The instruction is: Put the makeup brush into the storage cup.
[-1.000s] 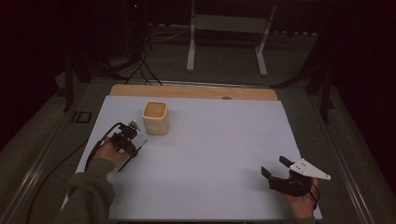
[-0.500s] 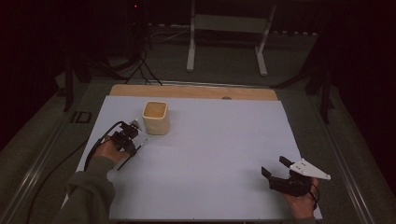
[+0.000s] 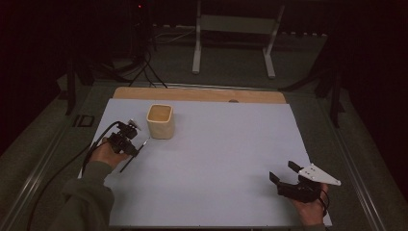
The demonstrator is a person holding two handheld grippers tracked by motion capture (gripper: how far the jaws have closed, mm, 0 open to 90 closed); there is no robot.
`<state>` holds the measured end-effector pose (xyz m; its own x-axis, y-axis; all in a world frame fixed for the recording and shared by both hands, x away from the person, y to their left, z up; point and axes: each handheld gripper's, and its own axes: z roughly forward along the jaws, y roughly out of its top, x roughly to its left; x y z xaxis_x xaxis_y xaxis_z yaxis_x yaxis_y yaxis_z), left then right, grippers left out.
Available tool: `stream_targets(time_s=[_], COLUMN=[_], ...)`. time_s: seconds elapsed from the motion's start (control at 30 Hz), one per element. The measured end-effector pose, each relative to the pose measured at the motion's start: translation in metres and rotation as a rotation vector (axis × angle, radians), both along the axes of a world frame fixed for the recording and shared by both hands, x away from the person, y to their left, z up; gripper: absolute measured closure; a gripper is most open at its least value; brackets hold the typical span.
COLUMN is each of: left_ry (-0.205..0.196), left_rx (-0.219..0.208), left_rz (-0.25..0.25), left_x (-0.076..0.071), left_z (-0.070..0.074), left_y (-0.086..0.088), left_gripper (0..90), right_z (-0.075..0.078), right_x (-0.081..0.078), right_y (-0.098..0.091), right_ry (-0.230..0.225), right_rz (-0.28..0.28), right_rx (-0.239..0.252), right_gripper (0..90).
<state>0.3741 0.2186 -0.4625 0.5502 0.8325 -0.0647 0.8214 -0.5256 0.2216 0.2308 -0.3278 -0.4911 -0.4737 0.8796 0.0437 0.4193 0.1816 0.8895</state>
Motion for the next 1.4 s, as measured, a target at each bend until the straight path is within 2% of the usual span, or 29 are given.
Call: stream_targets(time_s=[0.5, 0.77, 1.1, 1.4], left_ry=[-0.023, -0.049, -0.119, -0.157], left_rx=[-0.006, -0.021, -0.050, -0.077], left_rz=[0.004, 0.010, 0.035, 0.050], left_x=[-0.005, -0.009, -0.015, -0.019], left_z=[0.015, 0.023, 0.034, 0.042], left_y=[0.005, 0.009, 0.014, 0.018], left_gripper=[86.4, 86.4, 86.4, 86.4], right_z=[0.000, 0.000, 0.000, 0.000], right_x=[0.000, 0.000, 0.000, 0.000], right_y=[0.000, 0.000, 0.000, -0.001], right_ry=[0.000, -0.001, -0.001, -0.001], right_rz=[-0.002, -0.002, -0.002, -0.003], right_rx=[0.000, 0.001, 0.001, 0.002], right_gripper=[13.8, 13.8, 13.8, 13.8])
